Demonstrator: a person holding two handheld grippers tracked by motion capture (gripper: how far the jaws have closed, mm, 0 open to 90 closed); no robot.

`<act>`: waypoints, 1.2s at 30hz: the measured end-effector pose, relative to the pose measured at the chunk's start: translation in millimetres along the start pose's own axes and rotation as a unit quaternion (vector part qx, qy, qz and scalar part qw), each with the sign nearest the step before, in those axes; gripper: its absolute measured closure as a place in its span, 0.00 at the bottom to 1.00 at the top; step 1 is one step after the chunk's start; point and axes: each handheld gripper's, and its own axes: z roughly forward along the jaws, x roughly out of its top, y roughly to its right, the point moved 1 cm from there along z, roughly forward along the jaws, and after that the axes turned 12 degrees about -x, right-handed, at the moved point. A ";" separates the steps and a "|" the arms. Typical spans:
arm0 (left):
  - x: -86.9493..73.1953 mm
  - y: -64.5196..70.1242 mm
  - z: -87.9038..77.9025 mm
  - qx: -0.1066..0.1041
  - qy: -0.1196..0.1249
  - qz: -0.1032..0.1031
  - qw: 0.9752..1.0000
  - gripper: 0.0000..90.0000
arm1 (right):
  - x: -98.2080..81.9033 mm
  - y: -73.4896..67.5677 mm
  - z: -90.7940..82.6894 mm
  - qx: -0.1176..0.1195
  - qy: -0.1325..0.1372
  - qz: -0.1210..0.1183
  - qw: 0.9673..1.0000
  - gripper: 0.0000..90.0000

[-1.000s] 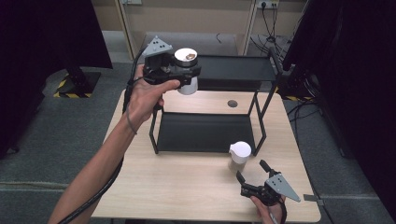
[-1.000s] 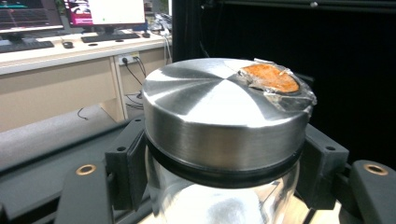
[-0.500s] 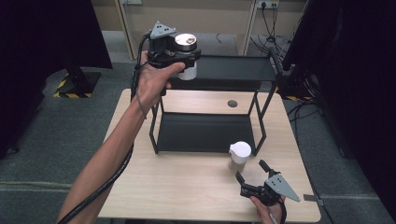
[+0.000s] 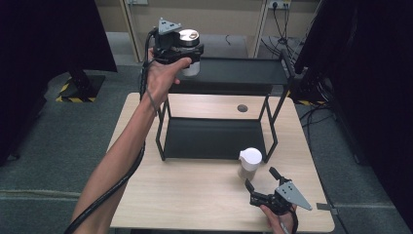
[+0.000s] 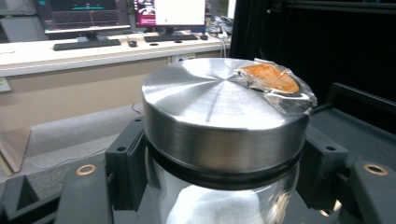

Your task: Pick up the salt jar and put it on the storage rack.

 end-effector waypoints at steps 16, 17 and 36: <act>-12.2 -7.4 13.3 0.016 0.002 -0.008 1.000 0.34 | 0.0 -0.4 1.7 0.005 -0.004 -0.002 1.000 0.01; -12.6 -7.1 14.4 0.016 0.001 -0.008 1.000 0.34 | 0.0 -0.2 1.9 0.005 -0.004 -0.002 1.000 0.01; -16.6 6.9 16.0 0.035 0.021 -0.021 0.999 0.00 | 0.1 -1.2 1.5 0.008 -0.003 -0.004 1.000 0.01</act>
